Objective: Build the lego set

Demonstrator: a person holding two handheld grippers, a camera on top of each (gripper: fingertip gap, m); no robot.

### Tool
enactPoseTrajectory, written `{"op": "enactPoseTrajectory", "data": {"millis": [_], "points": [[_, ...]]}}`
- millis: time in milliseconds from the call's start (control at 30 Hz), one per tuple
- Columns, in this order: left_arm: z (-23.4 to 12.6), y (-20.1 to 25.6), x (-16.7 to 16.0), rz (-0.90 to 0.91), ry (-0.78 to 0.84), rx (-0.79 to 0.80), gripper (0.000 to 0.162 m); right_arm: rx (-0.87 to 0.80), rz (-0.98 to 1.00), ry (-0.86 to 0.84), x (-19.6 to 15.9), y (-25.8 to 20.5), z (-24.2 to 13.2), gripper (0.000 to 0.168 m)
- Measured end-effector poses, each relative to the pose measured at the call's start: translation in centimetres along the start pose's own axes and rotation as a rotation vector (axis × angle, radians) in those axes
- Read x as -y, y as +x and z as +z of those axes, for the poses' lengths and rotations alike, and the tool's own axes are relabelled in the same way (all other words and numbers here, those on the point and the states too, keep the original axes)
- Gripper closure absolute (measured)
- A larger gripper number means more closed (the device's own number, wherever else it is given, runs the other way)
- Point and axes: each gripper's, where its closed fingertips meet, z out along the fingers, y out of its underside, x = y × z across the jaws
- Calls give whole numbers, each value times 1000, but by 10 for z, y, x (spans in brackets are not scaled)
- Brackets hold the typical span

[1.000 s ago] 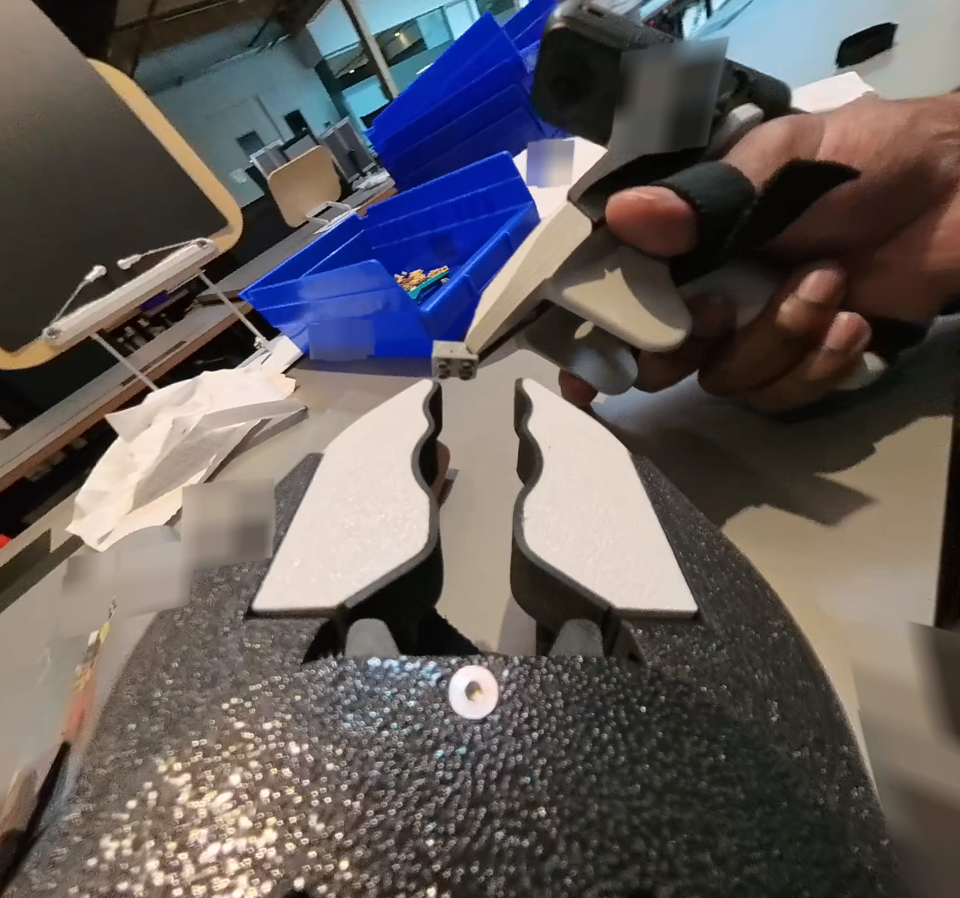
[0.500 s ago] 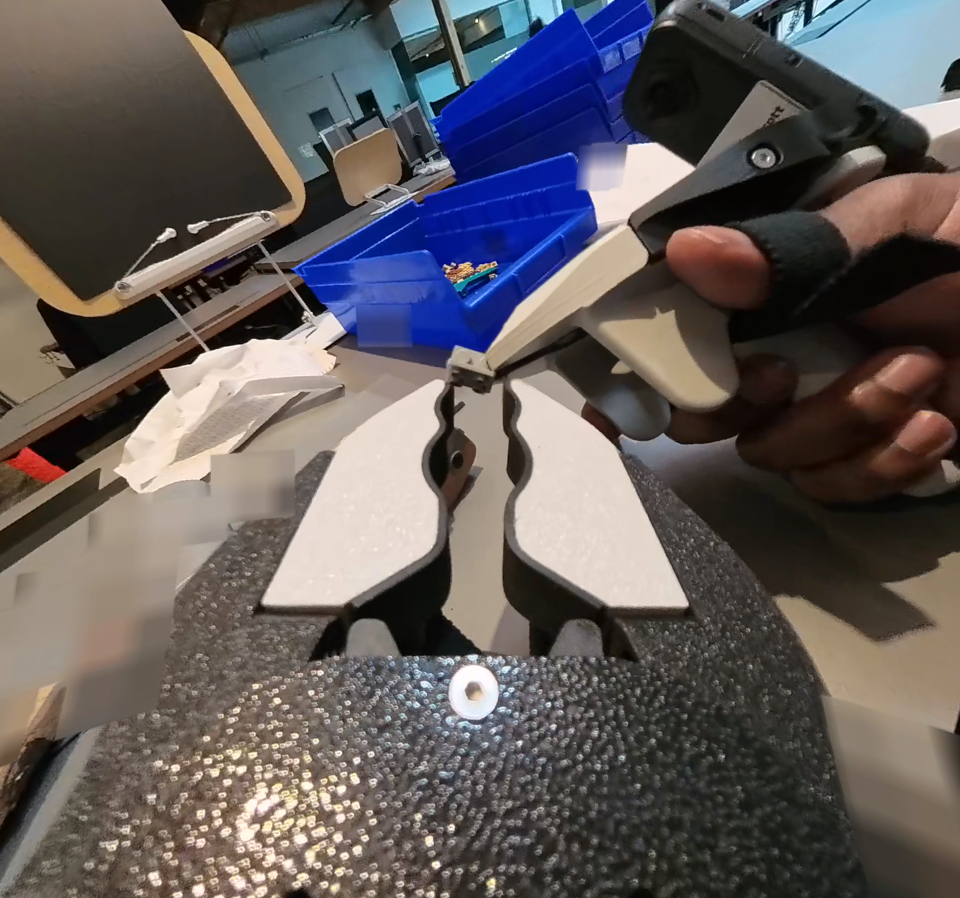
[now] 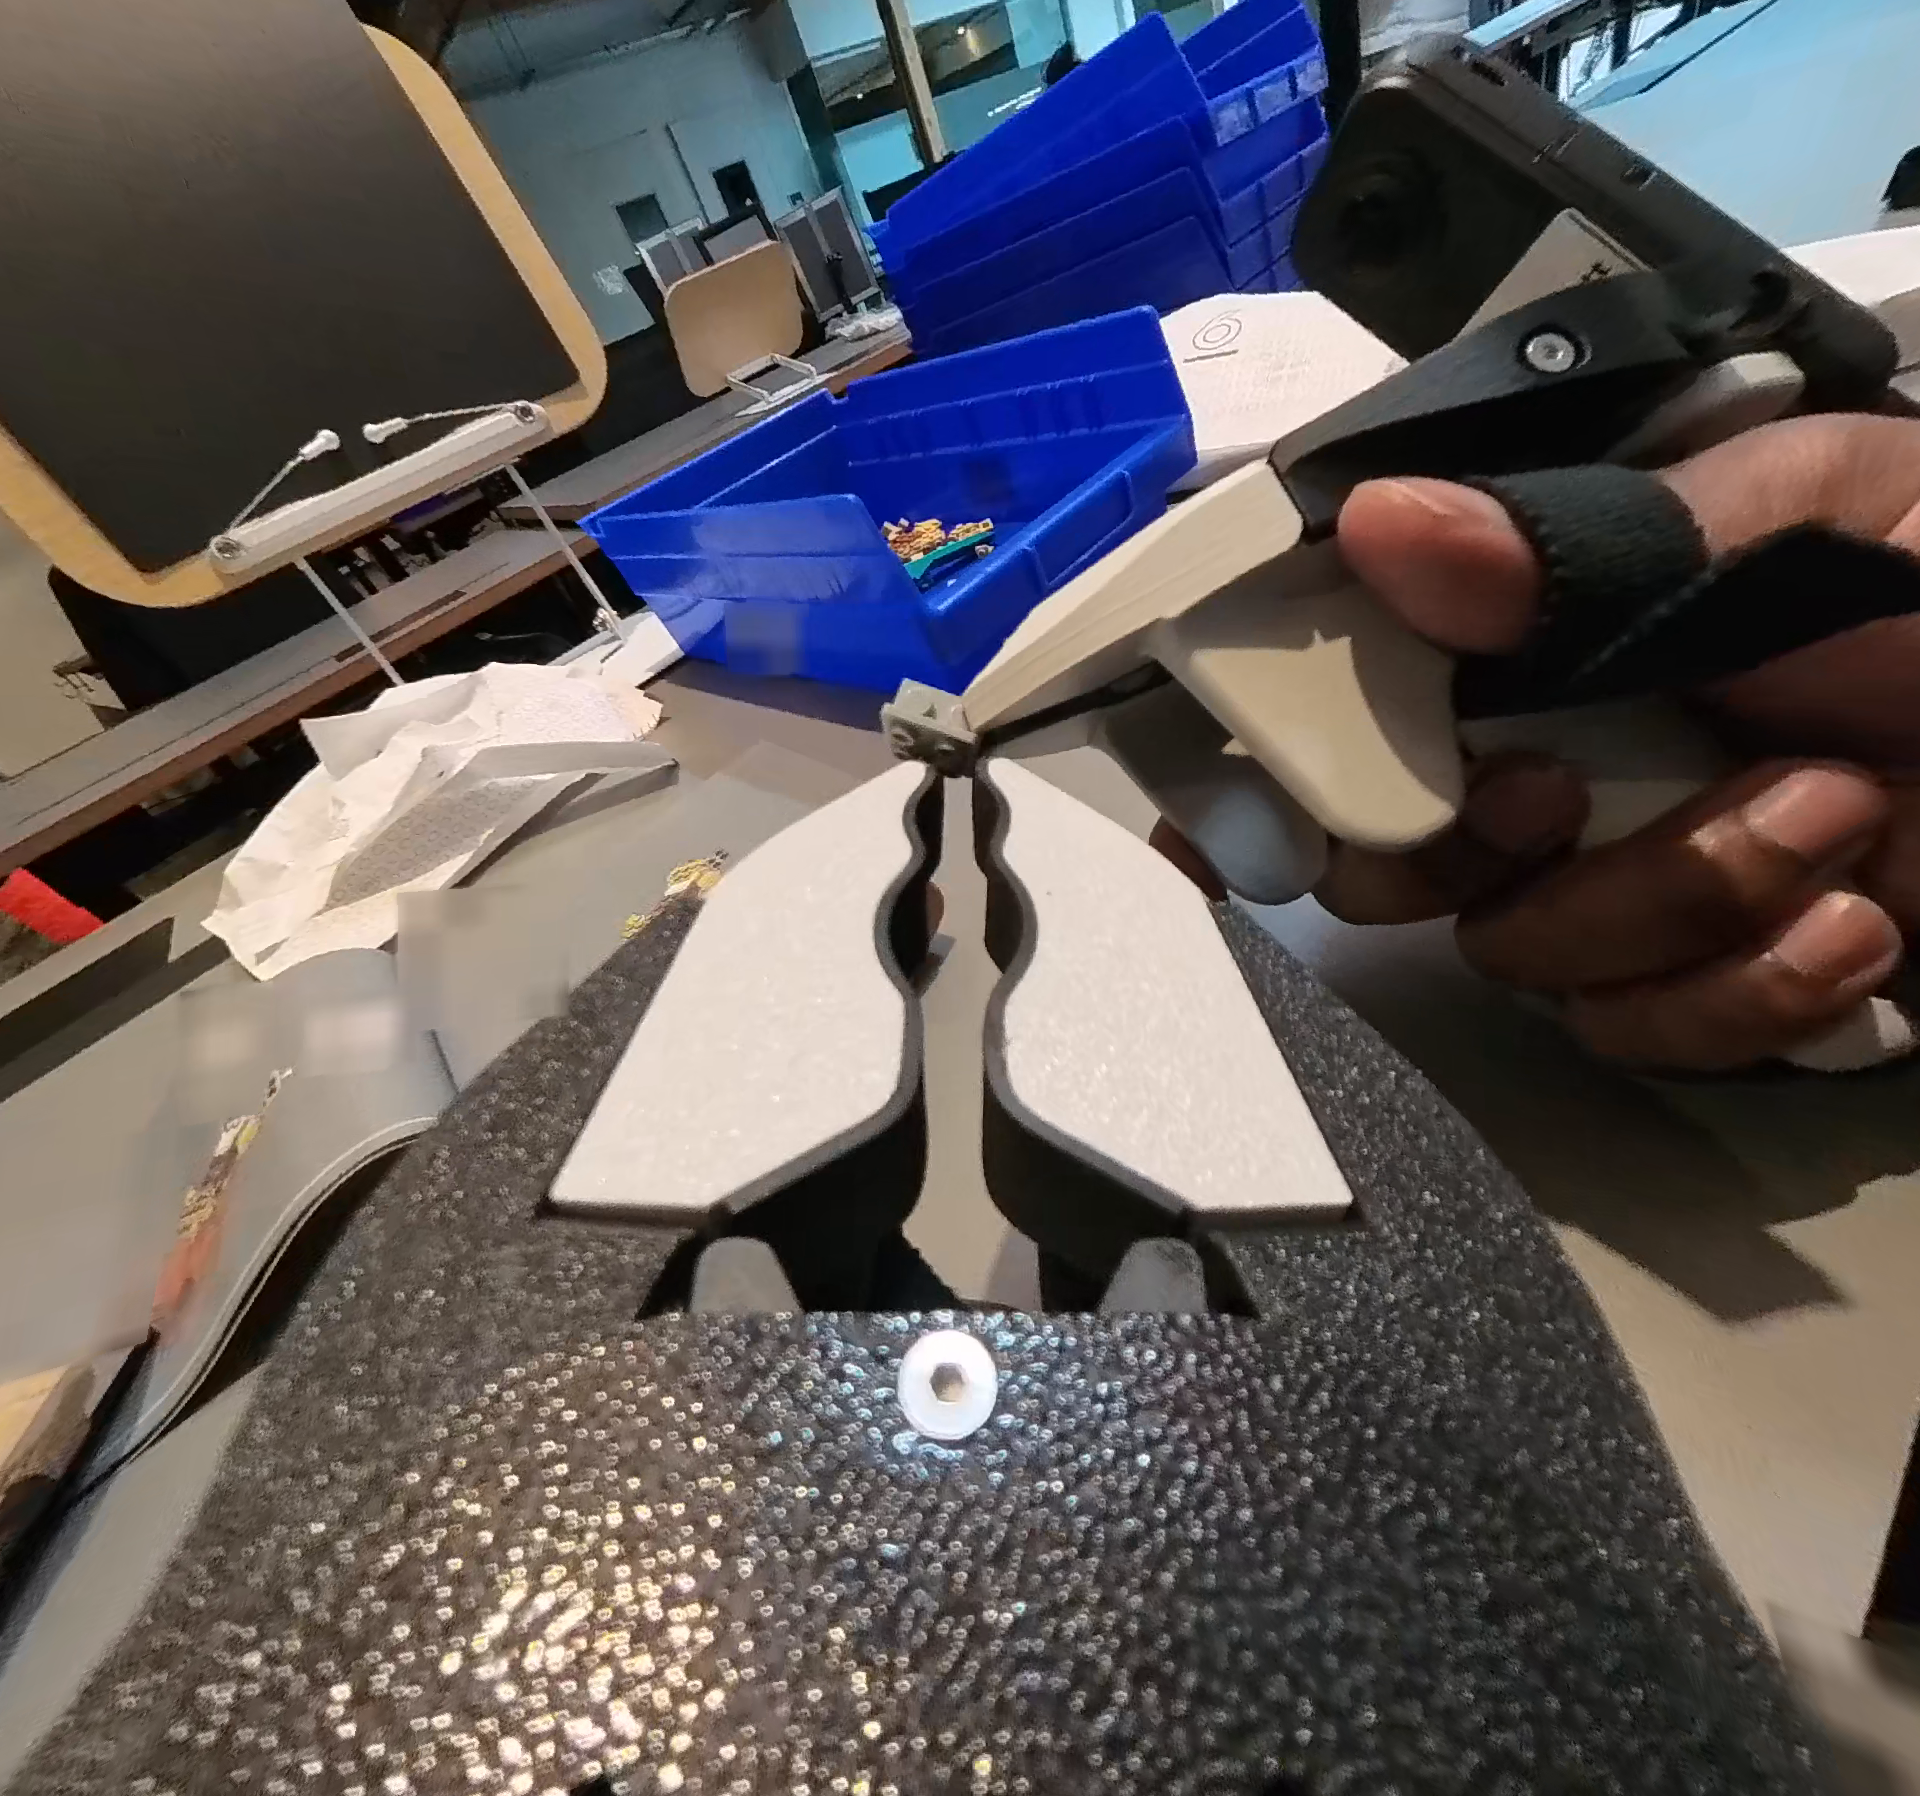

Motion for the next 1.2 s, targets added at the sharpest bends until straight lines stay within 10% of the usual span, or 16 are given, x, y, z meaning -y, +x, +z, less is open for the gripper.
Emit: {"op": "enactPoseTrajectory", "data": {"millis": [1200], "points": [[-2,11,7,-24,31,-104,147,-3,6,105,14,2,-10,163]]}}
